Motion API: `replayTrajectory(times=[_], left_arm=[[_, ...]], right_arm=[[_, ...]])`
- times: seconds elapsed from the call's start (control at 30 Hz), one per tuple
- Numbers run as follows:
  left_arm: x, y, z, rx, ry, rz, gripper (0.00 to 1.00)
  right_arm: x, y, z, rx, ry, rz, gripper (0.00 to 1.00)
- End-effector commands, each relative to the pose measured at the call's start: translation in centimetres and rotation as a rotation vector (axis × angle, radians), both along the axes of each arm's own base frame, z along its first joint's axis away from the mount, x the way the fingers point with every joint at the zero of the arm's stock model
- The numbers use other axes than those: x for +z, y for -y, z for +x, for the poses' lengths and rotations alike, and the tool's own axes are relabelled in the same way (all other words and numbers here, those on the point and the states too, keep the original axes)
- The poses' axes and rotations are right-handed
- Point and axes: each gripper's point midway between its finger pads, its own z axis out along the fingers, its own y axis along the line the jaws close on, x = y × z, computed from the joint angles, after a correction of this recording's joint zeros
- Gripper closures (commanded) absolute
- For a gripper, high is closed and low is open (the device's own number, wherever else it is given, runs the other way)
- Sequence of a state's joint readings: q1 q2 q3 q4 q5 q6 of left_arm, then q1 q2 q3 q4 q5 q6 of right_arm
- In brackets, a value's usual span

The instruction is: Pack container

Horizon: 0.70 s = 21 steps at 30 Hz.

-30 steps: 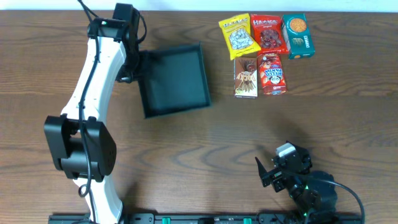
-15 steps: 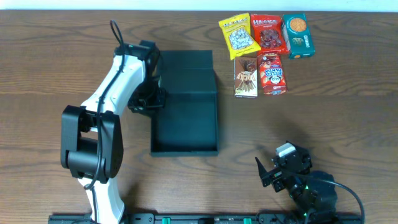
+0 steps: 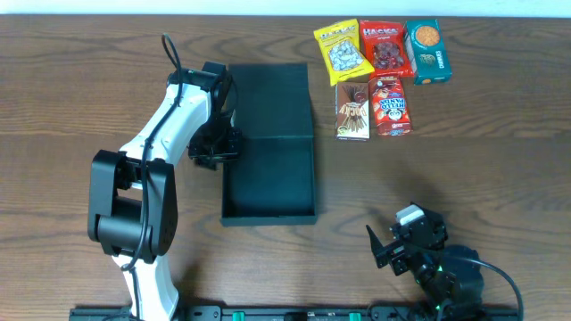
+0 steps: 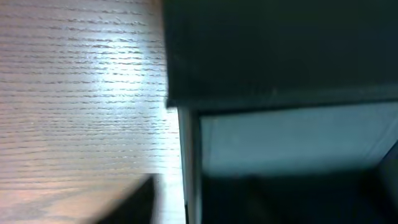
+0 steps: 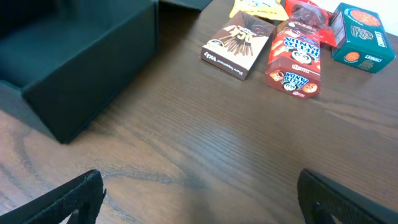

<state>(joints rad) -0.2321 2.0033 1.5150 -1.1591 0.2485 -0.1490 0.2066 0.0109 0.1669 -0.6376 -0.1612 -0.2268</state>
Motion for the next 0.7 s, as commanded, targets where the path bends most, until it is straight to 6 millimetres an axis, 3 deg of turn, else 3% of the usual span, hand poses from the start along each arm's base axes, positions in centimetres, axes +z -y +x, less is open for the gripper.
replayTrajectory(times=[0.0, 0.3, 0.63, 0.67], left_arm=[[-0.1, 0.2, 0.0, 0.012, -0.009, -0.011, 0.05], [-0.3, 0.6, 2.0, 0.011, 0.073, -0.030, 0.05], [-0.6, 0.3, 4.6, -0.150, 0.209, -0.024, 0.00], [-0.7, 0.0, 4.9, -0.152, 0.218, -0.003, 0.05]], right_arm=[[-0.3, 0.0, 0.0, -0.005, -0.010, 0.011, 0.01], [-0.3, 0.0, 0.0, -0.005, -0.010, 0.011, 0.01], [-0.3, 0.0, 0.0, -0.005, -0.010, 0.011, 0.01], [-0.3, 0.0, 0.0, -0.005, -0.010, 0.011, 0.01]])
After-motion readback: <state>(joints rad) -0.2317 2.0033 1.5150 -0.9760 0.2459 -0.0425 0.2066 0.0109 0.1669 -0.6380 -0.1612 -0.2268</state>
